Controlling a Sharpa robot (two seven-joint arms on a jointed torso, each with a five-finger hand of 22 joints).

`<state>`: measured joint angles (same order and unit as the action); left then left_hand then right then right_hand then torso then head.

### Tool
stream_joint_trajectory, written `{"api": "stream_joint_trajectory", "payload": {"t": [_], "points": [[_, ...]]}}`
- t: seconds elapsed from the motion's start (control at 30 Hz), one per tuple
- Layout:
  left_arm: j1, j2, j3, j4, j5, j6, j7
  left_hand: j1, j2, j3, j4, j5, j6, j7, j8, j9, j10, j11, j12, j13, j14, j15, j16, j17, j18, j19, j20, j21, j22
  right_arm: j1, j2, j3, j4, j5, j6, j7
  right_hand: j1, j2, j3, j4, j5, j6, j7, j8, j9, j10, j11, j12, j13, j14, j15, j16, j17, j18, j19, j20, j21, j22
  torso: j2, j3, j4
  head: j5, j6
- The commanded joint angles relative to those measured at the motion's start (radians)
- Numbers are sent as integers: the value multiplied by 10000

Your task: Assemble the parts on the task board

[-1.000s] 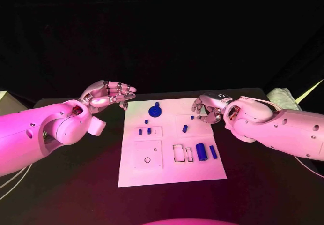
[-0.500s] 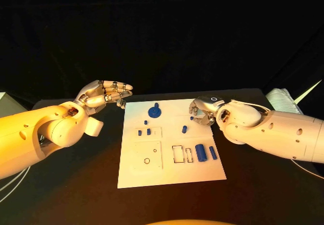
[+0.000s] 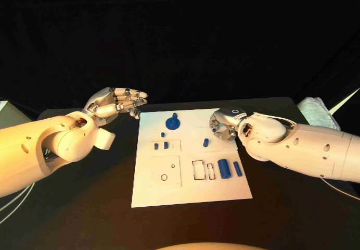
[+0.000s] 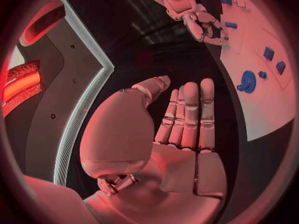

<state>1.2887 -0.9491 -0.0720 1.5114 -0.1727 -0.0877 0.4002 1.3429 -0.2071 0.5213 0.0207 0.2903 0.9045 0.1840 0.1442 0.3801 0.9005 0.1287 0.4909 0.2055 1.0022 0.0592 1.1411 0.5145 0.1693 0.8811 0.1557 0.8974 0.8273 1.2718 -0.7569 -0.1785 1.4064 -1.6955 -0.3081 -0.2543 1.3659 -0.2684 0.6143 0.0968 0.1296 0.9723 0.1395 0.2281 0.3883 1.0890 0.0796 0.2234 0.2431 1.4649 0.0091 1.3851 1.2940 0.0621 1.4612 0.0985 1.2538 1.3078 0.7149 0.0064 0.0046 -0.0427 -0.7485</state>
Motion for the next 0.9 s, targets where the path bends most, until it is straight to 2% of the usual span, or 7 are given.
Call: {"api": "stream_joint_trajectory", "payload": {"t": [0.03,0.2,0.27,0.43,0.7,0.9], "points": [[5,-2,10,39,108,-20,122,8,54,-54,2,-17,42,48,-12,4,-66,7,31,-6,-52,-7,-53,-13,153,56,1,-44,-16,-48,69,-14,-15,-150,260,8,-44,79,68,-8,37,97,17,29,16,97,-4,-15,-25,493,-60,33,-4,25,80,-60,60,804,-9,3,-8,17,-20],[6,2,10,31,109,-68,104,14,59,-53,2,-16,43,48,-12,5,-68,7,32,-6,-53,-8,-56,-14,153,59,1,-49,-20,-76,126,-14,-46,-148,291,13,-71,300,213,-96,24,360,-78,130,73,341,-96,-42,-148,503,-138,48,12,-10,152,-114,222,913,-12,5,-6,13,-52],[6,-1,11,31,109,-86,92,26,73,-50,3,-15,47,49,-11,5,-72,7,33,-7,-55,-8,-62,-19,153,65,1,-60,-29,-87,137,-14,-56,-148,323,9,-35,429,353,-202,-236,477,-118,172,108,457,-136,-90,-220,525,-176,94,72,-32,194,-148,326,983,-14,4,-14,10,-64],[6,-4,12,34,109,-118,69,26,73,-50,3,-15,47,49,-11,5,-72,7,33,-7,-55,-8,-62,-19,153,65,1,-60,-29,-111,179,-14,-127,-161,470,-49,-24,632,509,-403,-263,722,-177,290,209,734,-208,-157,-316,549,-238,155,145,-69,258,-191,499,1101,-16,-3,-4,0,-101],[7,-29,12,42,109,-155,31,38,89,-46,5,-14,49,52,-11,6,-74,8,36,-8,-55,-8,-68,-23,153,72,0,-71,-38,-182,255,-14,-222,-199,694,-112,-27,707,560,-508,-227,796,-174,330,258,797,-209,-238,-374,544,-244,133,102,-72,261,-198,508,1117,-7,6,-10,4,-150],[8,-51,12,46,109,-167,3,50,99,-45,5,-13,50,52,-12,5,-76,9,38,-9,-54,-8,-72,-27,154,80,-1,-80,-45,-208,250,-14,-196,-247,596,-149,-93,799,579,-641,-166,953,-242,435,369,1007,-275,-334,-446,533,-294,97,37,-87,285,-215,580,1173,-20,3,-29,-2,-188]]}}
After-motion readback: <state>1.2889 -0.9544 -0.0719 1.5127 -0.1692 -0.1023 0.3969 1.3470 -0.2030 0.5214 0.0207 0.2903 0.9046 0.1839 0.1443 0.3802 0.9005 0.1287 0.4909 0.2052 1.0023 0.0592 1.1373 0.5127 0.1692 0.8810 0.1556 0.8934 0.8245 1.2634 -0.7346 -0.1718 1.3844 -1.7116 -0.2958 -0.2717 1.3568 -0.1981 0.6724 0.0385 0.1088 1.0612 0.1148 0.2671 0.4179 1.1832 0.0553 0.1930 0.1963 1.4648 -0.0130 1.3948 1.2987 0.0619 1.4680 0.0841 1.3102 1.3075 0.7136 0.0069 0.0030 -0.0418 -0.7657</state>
